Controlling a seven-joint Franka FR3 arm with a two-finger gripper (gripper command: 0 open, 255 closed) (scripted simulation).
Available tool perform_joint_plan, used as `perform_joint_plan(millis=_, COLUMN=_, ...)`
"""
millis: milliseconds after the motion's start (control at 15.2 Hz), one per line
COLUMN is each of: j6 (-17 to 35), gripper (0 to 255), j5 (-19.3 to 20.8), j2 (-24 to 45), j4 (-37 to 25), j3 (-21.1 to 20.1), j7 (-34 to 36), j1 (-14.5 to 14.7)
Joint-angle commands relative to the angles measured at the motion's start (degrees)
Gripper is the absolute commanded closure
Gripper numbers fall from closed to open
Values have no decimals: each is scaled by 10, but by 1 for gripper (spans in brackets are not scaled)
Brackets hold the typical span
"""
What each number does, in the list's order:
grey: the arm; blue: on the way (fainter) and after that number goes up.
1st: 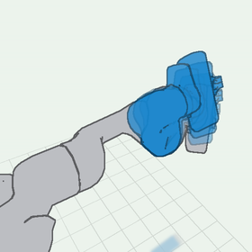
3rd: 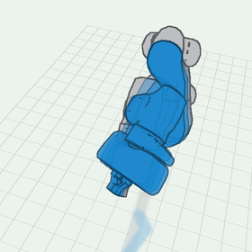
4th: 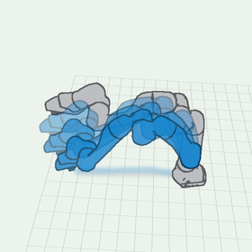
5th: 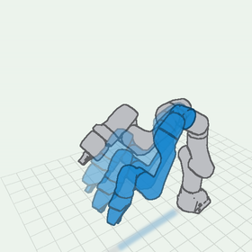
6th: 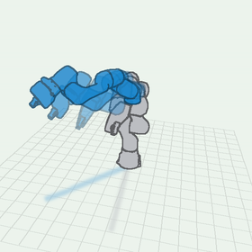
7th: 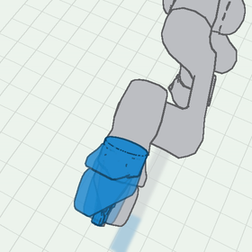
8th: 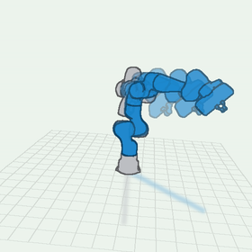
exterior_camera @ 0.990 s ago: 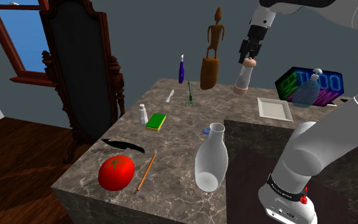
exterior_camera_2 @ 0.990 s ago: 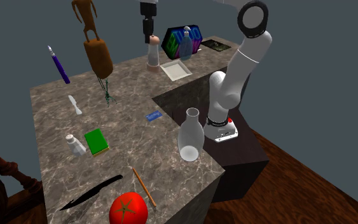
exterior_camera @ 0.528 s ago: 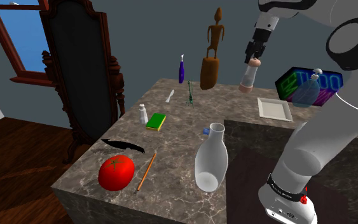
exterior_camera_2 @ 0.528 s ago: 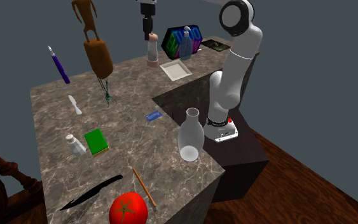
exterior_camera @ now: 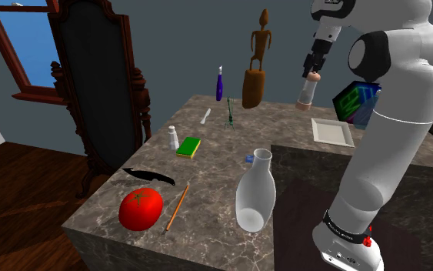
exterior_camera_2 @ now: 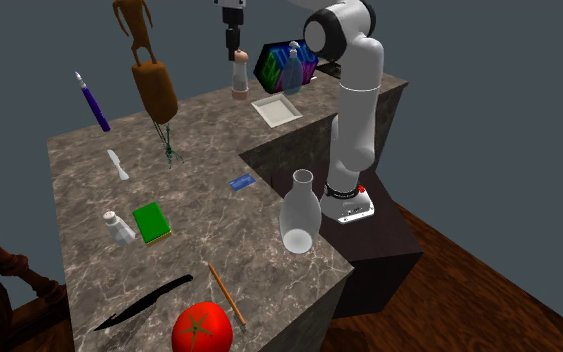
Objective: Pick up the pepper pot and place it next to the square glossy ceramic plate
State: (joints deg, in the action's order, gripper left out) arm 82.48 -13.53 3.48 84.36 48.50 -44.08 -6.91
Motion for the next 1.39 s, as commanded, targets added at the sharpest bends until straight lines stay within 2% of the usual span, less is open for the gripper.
perform_joint_plan(millis=0, j6=11, gripper=255, j5=-3, j2=5, j4=8, j3=2, j7=-9, j1=-3)
perform_joint_plan(millis=660, j6=96, gripper=255, j5=16, j2=-21, j4=109, j3=-5, j7=-8, j1=9)
perform_joint_plan(millis=1320, j6=173, gripper=255, j5=18, j2=-26, j4=190, j3=-7, j7=-19, j1=12)
